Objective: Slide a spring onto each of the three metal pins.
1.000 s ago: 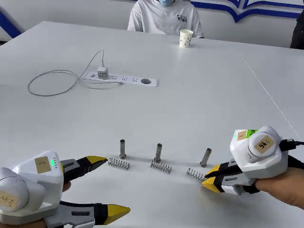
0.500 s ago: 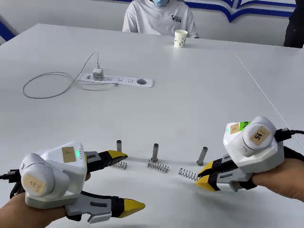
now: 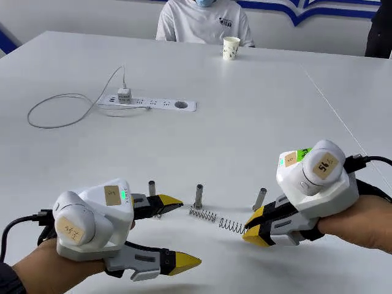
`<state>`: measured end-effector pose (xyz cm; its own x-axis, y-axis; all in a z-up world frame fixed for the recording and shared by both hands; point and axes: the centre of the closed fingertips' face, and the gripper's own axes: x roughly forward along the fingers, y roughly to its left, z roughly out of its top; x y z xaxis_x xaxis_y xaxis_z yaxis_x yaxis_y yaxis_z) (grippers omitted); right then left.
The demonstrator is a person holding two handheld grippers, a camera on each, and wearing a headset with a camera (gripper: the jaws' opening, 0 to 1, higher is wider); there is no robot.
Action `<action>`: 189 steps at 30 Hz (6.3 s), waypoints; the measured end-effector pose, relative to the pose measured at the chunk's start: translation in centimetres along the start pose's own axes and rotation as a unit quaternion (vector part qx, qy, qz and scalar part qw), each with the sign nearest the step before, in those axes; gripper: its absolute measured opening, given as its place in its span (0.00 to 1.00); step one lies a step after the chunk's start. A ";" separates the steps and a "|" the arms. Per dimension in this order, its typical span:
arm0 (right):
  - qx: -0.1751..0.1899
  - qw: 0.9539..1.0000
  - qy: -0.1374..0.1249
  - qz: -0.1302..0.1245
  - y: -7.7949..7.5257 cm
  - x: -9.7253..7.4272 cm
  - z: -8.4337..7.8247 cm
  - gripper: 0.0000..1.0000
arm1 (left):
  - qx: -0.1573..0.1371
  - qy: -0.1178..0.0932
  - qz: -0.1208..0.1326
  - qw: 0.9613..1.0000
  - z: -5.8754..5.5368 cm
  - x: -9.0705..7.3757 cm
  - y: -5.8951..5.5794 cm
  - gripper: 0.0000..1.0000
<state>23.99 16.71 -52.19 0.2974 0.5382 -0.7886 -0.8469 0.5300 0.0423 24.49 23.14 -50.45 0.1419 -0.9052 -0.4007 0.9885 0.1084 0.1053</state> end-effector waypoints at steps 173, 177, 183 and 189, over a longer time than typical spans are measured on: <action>-0.061 0.993 0.092 -0.051 -5.3 -7.9 3.1 0.11 | -0.104 -0.027 0.120 0.987 -3.7 -7.0 3.7 0.54; -0.059 0.992 0.099 -0.049 -6.0 -7.6 2.9 0.11 | -0.106 -0.027 0.122 0.986 -3.8 -7.1 3.8 0.55; -0.054 0.991 0.115 -0.044 -7.0 -6.9 2.4 0.11 | -0.108 -0.023 0.123 0.986 -4.0 -7.2 3.7 0.55; -0.052 0.990 0.125 -0.037 -7.4 -6.4 2.3 0.11 | -0.110 -0.023 0.125 0.986 -4.1 -7.4 3.8 0.55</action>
<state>29.36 10.79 -46.03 0.2527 0.3145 -0.9150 -0.8721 0.4837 -0.0746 27.40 31.89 -50.82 0.3859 -0.8553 -0.3459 0.9105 0.4134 -0.0063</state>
